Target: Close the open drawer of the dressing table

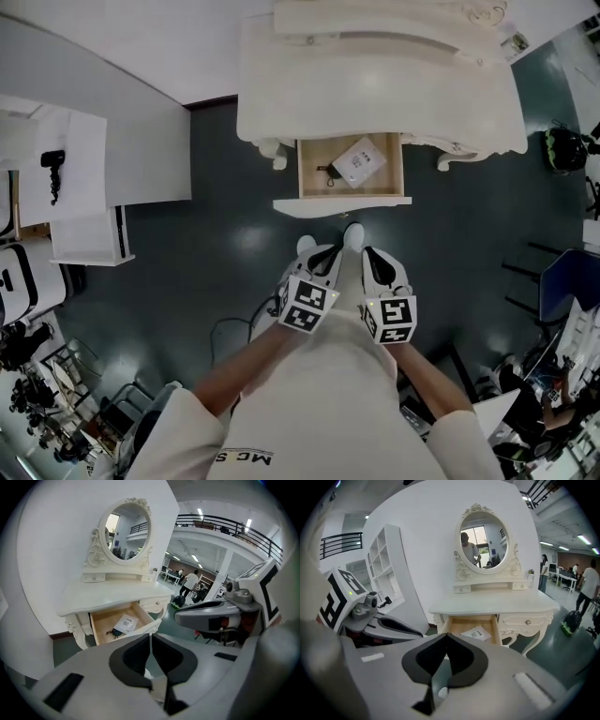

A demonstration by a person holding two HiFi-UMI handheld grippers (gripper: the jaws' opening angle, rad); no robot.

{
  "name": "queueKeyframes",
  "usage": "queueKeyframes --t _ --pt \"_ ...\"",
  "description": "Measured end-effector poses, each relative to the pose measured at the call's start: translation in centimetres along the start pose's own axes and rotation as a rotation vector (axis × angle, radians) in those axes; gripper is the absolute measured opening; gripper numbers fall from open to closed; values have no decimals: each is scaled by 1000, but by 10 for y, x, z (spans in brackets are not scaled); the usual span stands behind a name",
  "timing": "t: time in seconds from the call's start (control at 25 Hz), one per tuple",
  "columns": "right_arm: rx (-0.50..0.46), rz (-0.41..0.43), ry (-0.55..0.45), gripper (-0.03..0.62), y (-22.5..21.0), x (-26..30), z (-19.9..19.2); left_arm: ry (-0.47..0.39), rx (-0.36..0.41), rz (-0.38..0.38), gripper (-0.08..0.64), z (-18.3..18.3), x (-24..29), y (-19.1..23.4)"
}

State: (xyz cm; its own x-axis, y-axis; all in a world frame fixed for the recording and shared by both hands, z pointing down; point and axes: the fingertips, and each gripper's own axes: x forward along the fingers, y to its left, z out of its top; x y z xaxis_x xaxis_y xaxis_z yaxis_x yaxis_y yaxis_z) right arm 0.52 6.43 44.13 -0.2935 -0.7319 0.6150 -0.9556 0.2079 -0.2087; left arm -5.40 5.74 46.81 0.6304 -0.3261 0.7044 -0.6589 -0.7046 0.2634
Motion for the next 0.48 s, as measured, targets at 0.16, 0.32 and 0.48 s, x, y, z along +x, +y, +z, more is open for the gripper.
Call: queueKeyframes --t 0.16,0.32,0.48 --pt "-6 11 3 0 -9 8 -2 -3 -21 28 23 -3 17 5" --pt "-9 14 10 0 -21 13 -11 5 -26 47 23 -8 30 4" --pt "-12 7 21 0 -32 19 -19 -15 -47 67 23 -13 40 7"
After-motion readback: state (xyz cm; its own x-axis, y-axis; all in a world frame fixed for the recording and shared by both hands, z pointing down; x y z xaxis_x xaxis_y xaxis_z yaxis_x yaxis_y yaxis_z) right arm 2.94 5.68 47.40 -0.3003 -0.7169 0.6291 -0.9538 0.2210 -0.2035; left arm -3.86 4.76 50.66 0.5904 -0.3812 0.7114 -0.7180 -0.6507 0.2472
